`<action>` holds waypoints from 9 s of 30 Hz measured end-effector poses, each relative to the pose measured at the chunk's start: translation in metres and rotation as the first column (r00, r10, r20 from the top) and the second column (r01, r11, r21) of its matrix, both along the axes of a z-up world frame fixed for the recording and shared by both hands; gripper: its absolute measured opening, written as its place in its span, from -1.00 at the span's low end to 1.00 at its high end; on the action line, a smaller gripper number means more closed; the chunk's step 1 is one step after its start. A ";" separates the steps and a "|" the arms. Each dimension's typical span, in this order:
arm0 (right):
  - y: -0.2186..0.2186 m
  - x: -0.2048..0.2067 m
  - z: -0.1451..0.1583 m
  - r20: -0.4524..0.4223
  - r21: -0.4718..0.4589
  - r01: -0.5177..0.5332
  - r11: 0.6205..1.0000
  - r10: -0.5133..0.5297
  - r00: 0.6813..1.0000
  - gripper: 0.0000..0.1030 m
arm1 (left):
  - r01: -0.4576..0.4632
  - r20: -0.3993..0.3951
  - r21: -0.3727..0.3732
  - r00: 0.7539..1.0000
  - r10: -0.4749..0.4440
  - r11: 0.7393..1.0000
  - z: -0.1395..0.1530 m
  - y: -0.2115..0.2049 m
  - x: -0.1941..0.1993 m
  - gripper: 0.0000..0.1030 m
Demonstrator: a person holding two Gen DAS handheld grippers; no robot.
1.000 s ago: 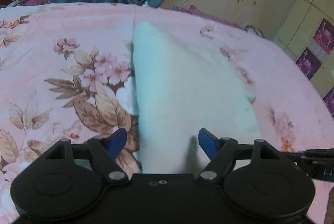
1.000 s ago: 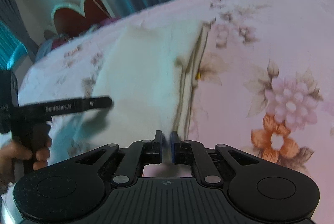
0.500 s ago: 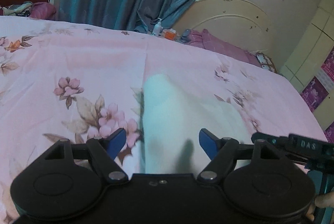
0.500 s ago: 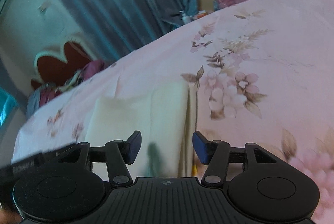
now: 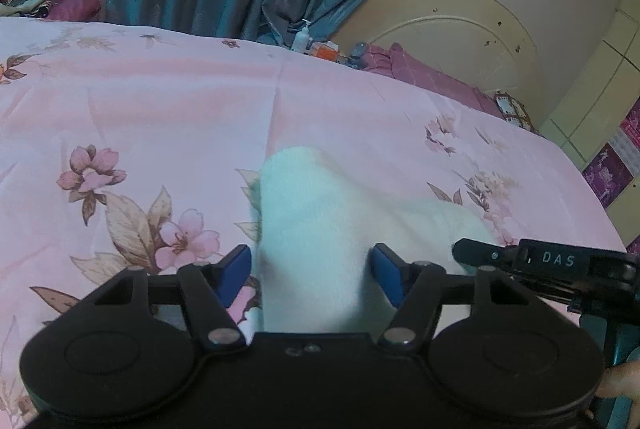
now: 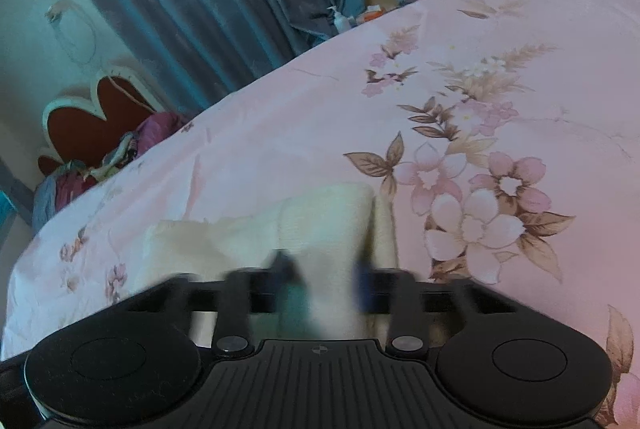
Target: Fold small clothes
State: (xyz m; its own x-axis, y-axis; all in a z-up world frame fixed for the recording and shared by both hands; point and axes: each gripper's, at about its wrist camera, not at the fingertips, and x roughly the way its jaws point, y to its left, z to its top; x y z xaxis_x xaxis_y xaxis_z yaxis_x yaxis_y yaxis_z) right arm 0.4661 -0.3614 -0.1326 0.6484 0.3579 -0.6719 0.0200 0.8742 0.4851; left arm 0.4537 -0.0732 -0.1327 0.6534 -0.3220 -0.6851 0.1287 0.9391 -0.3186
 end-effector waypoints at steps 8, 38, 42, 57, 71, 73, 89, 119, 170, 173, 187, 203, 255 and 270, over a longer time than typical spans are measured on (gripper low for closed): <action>0.017 -0.030 0.021 0.204 -0.252 0.018 0.967 0.035 0.978 -0.90 | 0.021 0.034 0.033 0.999 -0.023 0.999 0.004 -0.008 -0.005 0.18; 0.011 -0.037 0.022 0.121 -0.155 -0.025 0.988 0.044 0.992 -0.22 | 0.005 0.026 0.063 1.000 -0.006 0.998 -0.004 -0.016 -0.001 0.19; 0.016 -0.050 0.009 0.093 -0.165 -0.033 0.986 0.049 0.994 -0.22 | -0.005 0.028 0.056 1.000 0.003 0.998 -0.006 -0.016 -0.003 0.19; 0.002 -0.071 0.009 0.092 -0.155 -0.018 0.988 0.033 0.995 -0.06 | 0.032 0.077 0.119 0.996 -0.041 0.992 0.016 -0.006 -0.044 0.17; 0.008 -0.107 0.012 0.071 -0.222 -0.043 0.974 0.061 0.996 0.02 | 0.040 0.026 0.092 0.999 -0.043 0.995 0.011 -0.002 -0.081 0.19; 0.004 -0.121 0.020 0.075 -0.178 -0.065 0.982 0.080 0.994 0.02 | 0.036 0.044 0.110 0.998 -0.041 0.993 0.012 0.002 -0.091 0.19; 0.010 -0.173 -0.006 -0.011 -0.324 -0.101 0.941 0.103 0.995 -0.37 | 0.073 -0.045 0.093 0.997 -0.069 0.993 -0.015 -0.021 -0.111 0.15; -0.011 -0.069 -0.002 -0.031 0.006 -0.030 1.000 0.030 0.999 0.22 | 0.035 -0.073 0.025 0.997 -0.034 0.999 -0.004 -0.014 -0.047 0.51; 0.359 -0.063 0.055 0.088 0.232 -0.217 0.948 0.202 0.975 -0.41 | -0.079 0.072 0.028 0.994 0.077 0.996 0.071 0.305 -0.092 -0.38; 0.378 -0.049 0.047 0.082 0.228 -0.225 0.947 0.211 0.974 -0.41 | -0.090 0.069 0.026 0.994 0.088 0.996 0.062 0.325 -0.082 -0.38; 0.395 -0.017 -0.003 -0.012 0.163 -0.198 0.967 0.203 0.979 -0.25 | -0.105 0.030 0.081 0.994 0.103 0.991 0.006 0.348 -0.058 0.09; 0.405 0.010 0.005 0.015 0.013 -0.122 0.992 0.122 0.992 -0.22 | -0.225 0.005 0.071 0.974 0.226 0.972 0.007 0.366 -0.019 0.18; 0.401 -0.153 -0.004 0.010 -0.224 -0.189 0.956 0.196 0.981 -0.10 | -0.188 -0.099 0.228 0.972 0.215 0.955 0.000 0.339 -0.144 0.99; 0.404 -0.155 0.000 0.018 -0.247 -0.196 0.949 0.207 0.978 0.06 | -0.307 -0.109 0.203 0.937 0.333 0.930 -0.004 0.338 -0.145 1.00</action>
State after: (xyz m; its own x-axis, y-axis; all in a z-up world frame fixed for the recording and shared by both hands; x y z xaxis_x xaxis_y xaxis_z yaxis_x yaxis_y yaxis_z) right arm 0.3115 0.0425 -0.1326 0.6097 0.3135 -0.7280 -0.1850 0.9494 0.2539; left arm 0.3088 0.2650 -0.1362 0.5950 0.0254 -0.8033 -0.2215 0.9660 -0.1335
